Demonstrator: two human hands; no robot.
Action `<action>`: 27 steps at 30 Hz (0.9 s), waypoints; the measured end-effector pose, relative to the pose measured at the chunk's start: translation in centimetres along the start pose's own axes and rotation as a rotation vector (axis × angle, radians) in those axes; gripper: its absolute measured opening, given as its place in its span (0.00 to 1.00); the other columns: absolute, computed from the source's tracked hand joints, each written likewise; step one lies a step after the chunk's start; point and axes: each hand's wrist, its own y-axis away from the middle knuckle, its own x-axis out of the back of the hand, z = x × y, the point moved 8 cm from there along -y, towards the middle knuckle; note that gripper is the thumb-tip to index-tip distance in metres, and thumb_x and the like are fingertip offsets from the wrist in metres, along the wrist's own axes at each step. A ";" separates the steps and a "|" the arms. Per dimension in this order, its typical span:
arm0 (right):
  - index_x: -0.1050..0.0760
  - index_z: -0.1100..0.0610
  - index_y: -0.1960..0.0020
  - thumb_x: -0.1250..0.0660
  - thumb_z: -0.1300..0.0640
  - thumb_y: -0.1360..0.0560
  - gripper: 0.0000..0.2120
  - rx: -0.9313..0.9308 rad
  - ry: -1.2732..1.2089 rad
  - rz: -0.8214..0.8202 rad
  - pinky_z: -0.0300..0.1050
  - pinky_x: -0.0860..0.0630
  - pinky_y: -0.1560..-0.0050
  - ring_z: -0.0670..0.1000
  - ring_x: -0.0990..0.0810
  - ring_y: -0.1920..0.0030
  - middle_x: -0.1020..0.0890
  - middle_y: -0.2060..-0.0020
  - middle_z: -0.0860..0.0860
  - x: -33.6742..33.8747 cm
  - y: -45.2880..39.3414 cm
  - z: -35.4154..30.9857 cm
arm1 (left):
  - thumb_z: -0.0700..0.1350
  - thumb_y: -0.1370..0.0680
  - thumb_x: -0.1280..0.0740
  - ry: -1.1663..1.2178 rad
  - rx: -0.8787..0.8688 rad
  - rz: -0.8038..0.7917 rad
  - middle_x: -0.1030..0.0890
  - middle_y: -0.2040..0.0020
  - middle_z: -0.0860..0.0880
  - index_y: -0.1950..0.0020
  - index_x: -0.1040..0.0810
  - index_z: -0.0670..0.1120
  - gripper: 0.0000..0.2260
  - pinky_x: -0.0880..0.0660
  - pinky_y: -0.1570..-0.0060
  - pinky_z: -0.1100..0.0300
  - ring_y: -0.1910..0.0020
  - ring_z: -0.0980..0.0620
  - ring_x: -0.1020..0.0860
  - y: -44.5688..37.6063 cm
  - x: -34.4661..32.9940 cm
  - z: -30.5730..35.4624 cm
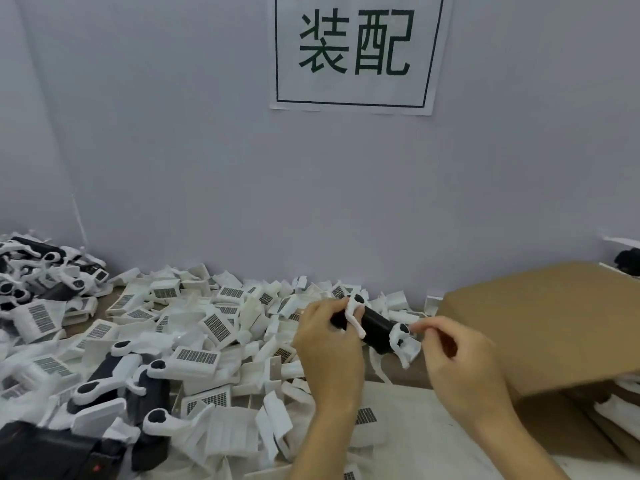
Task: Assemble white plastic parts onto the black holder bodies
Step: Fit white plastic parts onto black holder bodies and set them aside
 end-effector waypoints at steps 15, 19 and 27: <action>0.18 0.69 0.56 0.47 0.58 0.20 0.22 -0.713 -0.700 -0.147 0.46 0.25 0.64 0.55 0.17 0.70 0.15 0.63 0.64 -2.8 2.4 6.6 | 0.31 0.28 0.28 -0.030 -0.387 -0.246 0.22 0.60 0.63 0.61 0.23 0.50 0.13 0.22 0.63 0.68 0.58 0.60 0.21 3.5 -4.1 3.9; 0.17 0.65 0.62 0.42 0.41 0.19 0.30 -0.764 -0.658 -0.161 0.43 0.27 0.68 0.53 0.21 0.74 0.16 0.68 0.60 -1.8 2.5 7.1 | 0.31 0.29 0.30 -0.007 -0.326 -0.390 0.23 0.58 0.57 0.57 0.23 0.49 0.12 0.21 0.58 0.62 0.56 0.54 0.22 4.2 -5.4 4.0; 0.25 0.61 0.58 0.40 0.52 0.16 0.16 -0.690 -0.781 -0.115 0.41 0.31 0.71 0.48 0.29 0.75 0.25 0.75 0.53 -1.0 1.6 7.2 | 0.37 0.25 0.31 0.271 0.090 -0.506 0.19 0.63 0.54 0.60 0.20 0.50 0.09 0.22 0.58 0.62 0.60 0.57 0.21 3.9 -6.1 2.1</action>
